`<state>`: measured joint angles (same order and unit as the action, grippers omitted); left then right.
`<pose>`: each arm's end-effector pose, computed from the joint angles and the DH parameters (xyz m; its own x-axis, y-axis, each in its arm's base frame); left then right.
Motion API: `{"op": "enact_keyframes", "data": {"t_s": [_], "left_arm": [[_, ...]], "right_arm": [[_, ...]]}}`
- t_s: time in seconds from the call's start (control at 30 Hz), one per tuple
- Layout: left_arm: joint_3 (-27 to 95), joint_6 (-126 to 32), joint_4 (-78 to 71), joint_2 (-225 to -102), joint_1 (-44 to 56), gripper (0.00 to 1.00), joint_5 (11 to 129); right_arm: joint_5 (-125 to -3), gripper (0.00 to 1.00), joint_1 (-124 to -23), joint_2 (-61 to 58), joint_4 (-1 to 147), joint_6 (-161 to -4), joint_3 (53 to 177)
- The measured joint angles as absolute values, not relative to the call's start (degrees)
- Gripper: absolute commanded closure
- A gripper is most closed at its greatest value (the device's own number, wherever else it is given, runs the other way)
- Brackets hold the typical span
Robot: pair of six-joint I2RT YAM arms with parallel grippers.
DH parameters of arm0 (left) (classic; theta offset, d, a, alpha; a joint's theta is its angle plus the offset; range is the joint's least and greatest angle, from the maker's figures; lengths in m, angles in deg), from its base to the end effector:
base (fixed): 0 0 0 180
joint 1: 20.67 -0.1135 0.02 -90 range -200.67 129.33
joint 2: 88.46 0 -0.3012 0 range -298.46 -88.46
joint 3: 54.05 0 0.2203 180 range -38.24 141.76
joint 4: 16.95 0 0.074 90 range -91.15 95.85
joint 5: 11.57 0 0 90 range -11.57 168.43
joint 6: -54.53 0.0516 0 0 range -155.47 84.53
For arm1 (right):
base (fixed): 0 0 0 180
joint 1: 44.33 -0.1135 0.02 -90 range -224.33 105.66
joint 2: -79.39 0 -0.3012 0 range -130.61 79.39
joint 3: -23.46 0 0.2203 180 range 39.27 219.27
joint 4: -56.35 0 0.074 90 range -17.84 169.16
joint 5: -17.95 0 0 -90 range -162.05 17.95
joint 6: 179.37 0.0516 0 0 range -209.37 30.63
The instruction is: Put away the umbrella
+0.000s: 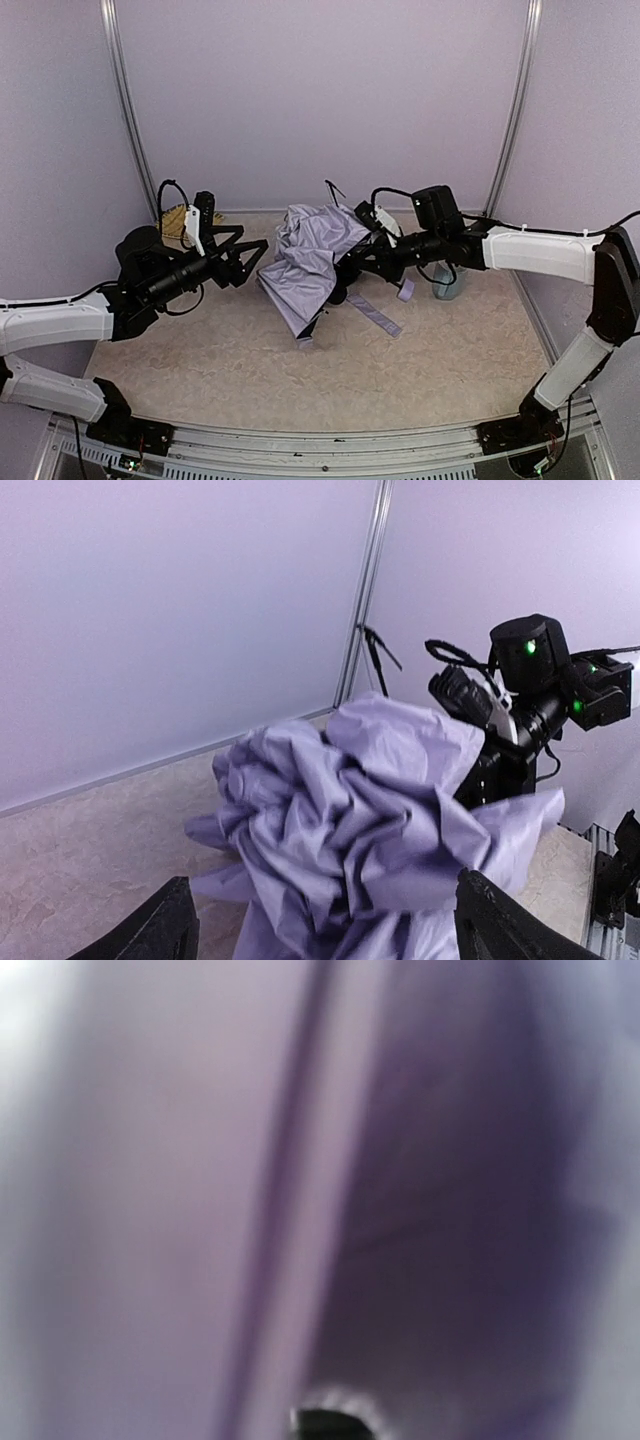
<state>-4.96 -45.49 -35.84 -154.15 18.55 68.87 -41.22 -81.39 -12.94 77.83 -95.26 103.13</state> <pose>0.1742 -0.1533 0.3300 -0.1004 -0.1395 -0.9851 0.7460 0.6446 -0.1673 0.2595 0.2291 0.2998 -0.3576 -0.3805 -0.8528 -0.8974 0.3926 0.2012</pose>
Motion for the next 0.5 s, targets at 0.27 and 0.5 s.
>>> {"op": "enact_keyframes", "data": {"t_s": [0.27,0.5], "left_arm": [[-7.19,-45.51,-36.19,-152.69,19.2,0.14,70.6],[-7.21,-46.04,-34.88,-152.23,19.51,0.13,72.98]], "right_arm": [[-46.4,1.0,-75.8,-10.23,81.11,-92.92,113.38],[-62.09,1.0,-72.54,-15.65,86.59,-98.58,136.28]]}}
